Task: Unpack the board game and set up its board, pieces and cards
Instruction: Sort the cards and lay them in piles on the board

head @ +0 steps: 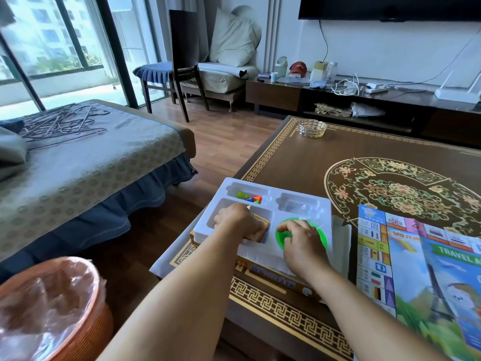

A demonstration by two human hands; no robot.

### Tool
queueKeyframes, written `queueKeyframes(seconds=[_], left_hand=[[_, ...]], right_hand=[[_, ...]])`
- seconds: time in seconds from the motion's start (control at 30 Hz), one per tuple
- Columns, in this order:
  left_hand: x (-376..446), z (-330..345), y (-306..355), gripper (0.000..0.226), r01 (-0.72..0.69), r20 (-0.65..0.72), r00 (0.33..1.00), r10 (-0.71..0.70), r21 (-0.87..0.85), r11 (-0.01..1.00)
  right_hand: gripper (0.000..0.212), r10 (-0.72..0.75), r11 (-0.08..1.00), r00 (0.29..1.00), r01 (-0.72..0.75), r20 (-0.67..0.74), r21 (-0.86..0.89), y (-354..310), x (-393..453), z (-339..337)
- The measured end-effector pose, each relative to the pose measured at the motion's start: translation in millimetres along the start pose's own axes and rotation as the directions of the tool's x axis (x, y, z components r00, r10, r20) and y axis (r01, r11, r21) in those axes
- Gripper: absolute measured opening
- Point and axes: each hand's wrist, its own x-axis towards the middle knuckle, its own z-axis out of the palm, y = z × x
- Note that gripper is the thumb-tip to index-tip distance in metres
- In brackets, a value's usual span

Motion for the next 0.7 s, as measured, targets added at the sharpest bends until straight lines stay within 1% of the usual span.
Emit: queueKeyframes(seconds=[0.1, 0.13, 0.2, 0.3, 0.33, 0.4, 0.53, 0.7], left_hand=[[-3.3, 5.1, 4.0, 0.070, -0.028, -0.036, 0.999, 0.031, 0.082, 0.996], [-4.8, 5.9, 4.8, 0.073, -0.015, -0.050, 0.999, 0.018, 0.060, 0.998], [-4.5, 3.2, 6.3, 0.068, 0.033, -0.059, 0.998, -0.036, -0.052, 0.998], [0.0, -4.6, 5.3, 0.045, 0.053, -0.017, 0.998, -0.057, -0.177, 0.983], [-0.5, -6.5, 5.1, 0.042, 0.074, 0.001, 0.997, -0.076, -0.200, 0.977], [0.0, -9.4, 5.3, 0.038, 0.074, 0.026, 0.997, -0.070, -0.231, 0.970], [2.5, -14.9, 6.7, 0.027, 0.073, 0.017, 0.997, -0.071, -0.207, 0.976], [1.6, -17.6, 6.9, 0.042, 0.114, 0.109, 0.989, -0.103, -0.101, 0.988]], right_hand=[[0.038, -0.010, 1.000, 1.000, 0.010, -0.002, -0.008, 1.1, 1.0, 0.5], [0.039, -0.010, 1.000, 1.000, 0.010, -0.002, -0.008, 1.2, 1.0, 0.2], [0.038, -0.009, 1.000, 1.000, 0.009, 0.001, -0.001, 0.8, 1.2, -0.1], [0.038, -0.003, 1.000, 1.000, 0.003, -0.004, 0.014, 0.5, 0.6, -0.6], [0.038, -0.002, 1.000, 1.000, 0.002, -0.005, 0.017, -0.1, 0.4, -0.7], [0.037, 0.003, 1.000, 1.000, -0.002, -0.008, 0.023, -0.9, -0.1, -1.4], [0.036, 0.006, 0.999, 1.000, -0.006, -0.002, 0.038, -1.4, -0.5, -2.7], [0.034, 0.005, 0.999, 1.000, -0.004, -0.010, 0.041, -1.2, -0.5, -2.6]])
